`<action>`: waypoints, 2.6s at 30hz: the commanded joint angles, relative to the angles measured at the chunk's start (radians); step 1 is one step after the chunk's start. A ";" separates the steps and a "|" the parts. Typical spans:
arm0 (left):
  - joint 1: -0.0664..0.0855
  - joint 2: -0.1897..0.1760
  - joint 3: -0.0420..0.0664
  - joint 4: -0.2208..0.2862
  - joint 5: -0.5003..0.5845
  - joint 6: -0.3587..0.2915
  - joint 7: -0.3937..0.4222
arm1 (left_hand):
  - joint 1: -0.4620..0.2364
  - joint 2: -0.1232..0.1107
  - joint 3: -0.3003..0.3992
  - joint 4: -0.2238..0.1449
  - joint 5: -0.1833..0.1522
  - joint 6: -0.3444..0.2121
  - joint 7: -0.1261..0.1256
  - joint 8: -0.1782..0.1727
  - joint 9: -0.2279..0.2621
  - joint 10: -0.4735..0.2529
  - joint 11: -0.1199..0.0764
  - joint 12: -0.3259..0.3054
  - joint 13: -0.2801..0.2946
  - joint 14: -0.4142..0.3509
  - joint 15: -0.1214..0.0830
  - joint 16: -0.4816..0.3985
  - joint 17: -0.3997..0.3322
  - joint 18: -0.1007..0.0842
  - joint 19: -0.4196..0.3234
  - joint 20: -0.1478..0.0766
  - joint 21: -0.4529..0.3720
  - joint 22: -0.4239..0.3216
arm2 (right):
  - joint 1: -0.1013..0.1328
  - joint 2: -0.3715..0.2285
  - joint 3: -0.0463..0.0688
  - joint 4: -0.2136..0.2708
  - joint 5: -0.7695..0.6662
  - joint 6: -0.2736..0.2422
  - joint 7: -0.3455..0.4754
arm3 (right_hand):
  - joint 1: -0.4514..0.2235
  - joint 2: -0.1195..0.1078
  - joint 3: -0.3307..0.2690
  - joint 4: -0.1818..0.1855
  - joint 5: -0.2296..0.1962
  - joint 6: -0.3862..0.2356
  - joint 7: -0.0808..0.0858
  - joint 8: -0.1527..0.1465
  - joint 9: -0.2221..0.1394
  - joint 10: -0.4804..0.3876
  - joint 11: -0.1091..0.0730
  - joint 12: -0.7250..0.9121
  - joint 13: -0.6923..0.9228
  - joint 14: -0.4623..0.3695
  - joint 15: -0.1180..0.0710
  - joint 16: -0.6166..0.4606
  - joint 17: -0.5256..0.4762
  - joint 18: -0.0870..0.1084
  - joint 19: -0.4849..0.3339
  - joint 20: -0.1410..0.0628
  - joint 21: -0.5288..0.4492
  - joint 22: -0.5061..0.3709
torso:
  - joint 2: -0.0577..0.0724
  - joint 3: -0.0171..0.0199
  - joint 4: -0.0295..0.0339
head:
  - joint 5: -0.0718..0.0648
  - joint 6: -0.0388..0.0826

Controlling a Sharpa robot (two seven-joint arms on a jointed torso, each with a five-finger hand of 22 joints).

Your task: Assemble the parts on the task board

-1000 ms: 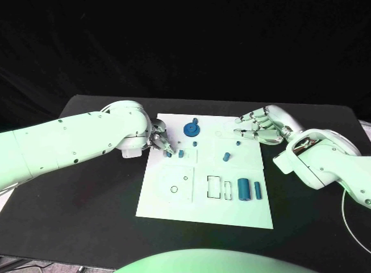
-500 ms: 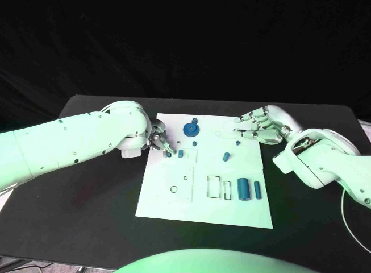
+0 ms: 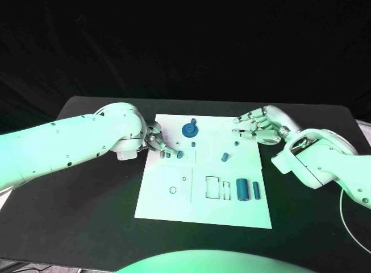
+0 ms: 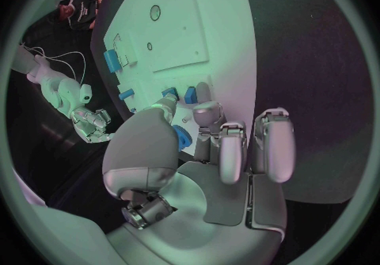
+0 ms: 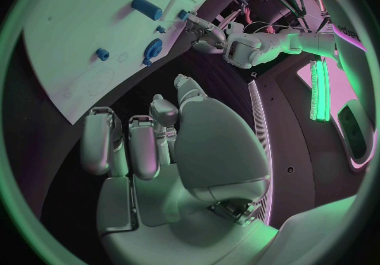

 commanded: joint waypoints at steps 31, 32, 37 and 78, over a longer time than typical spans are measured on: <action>-0.019 0.048 -0.016 -0.005 -0.171 -0.454 0.605 | 0.569 -0.004 0.099 -0.129 0.088 -0.204 0.110 -0.208 -0.259 -0.409 0.133 -0.629 -0.642 -0.277 0.106 -0.823 -0.606 0.146 -0.384 0.092 -0.865 -0.533 | -0.003 0.002 0.000 -0.001 0.001 0.007 0.009 | -0.009 0.000 0.002 0.006 -0.008 0.006 0.000 -0.001 0.000 -0.010 0.001 0.000 -0.002 0.046 0.002 -0.006 -0.005 0.018 -0.010 -0.002 -0.007 -0.005 | 0.001 0.0006 -0.0010 | -0.021 0.022; -0.022 0.054 -0.017 -0.010 -0.199 -0.452 0.607 | 0.563 -0.010 0.100 -0.126 0.088 -0.195 0.105 -0.218 -0.269 -0.405 0.134 -0.640 -0.657 -0.261 0.104 -0.822 -0.611 0.145 -0.372 0.092 -0.867 -0.536 | -0.003 0.002 0.000 -0.001 0.001 0.007 0.009 | -0.009 0.000 0.002 0.006 -0.008 0.006 0.000 -0.001 0.000 -0.010 0.001 0.000 -0.002 0.046 0.002 -0.006 -0.005 0.018 -0.010 -0.002 -0.007 -0.005 | 0.001 0.0006 0.0005 | -0.023 0.023; -0.038 0.085 -0.019 -0.039 -0.291 -0.432 0.590 | 0.531 -0.029 0.098 -0.114 0.089 -0.118 0.100 -0.252 -0.306 -0.360 0.122 -0.680 -0.724 -0.075 0.088 -0.530 -0.366 0.139 -0.246 0.080 -0.803 -0.506 | -0.003 0.003 0.000 0.000 0.001 0.008 0.008 | -0.007 0.001 0.003 0.005 -0.006 0.006 0.000 -0.001 0.000 -0.010 0.001 0.001 -0.002 0.046 0.002 -0.006 -0.005 0.018 -0.010 -0.002 -0.007 -0.005 | 0.001 -0.0011 0.0015 | -0.027 0.023; -0.067 0.178 -0.018 -0.126 -0.398 -0.309 0.452 | 0.537 -0.019 0.237 -0.140 0.089 0.020 0.090 -0.330 -0.364 -0.202 0.092 -0.761 -0.825 0.037 0.059 -0.239 -0.127 0.037 -0.002 0.048 -0.211 -0.010 | -0.003 0.003 0.000 0.004 0.001 0.016 0.007 | -0.004 0.004 0.005 0.005 -0.001 0.007 0.000 -0.001 0.000 -0.008 0.001 0.007 0.002 0.047 0.001 -0.005 -0.002 0.018 -0.009 -0.002 -0.007 -0.004 | 0.000 0.0011 0.0014 | -0.026 0.014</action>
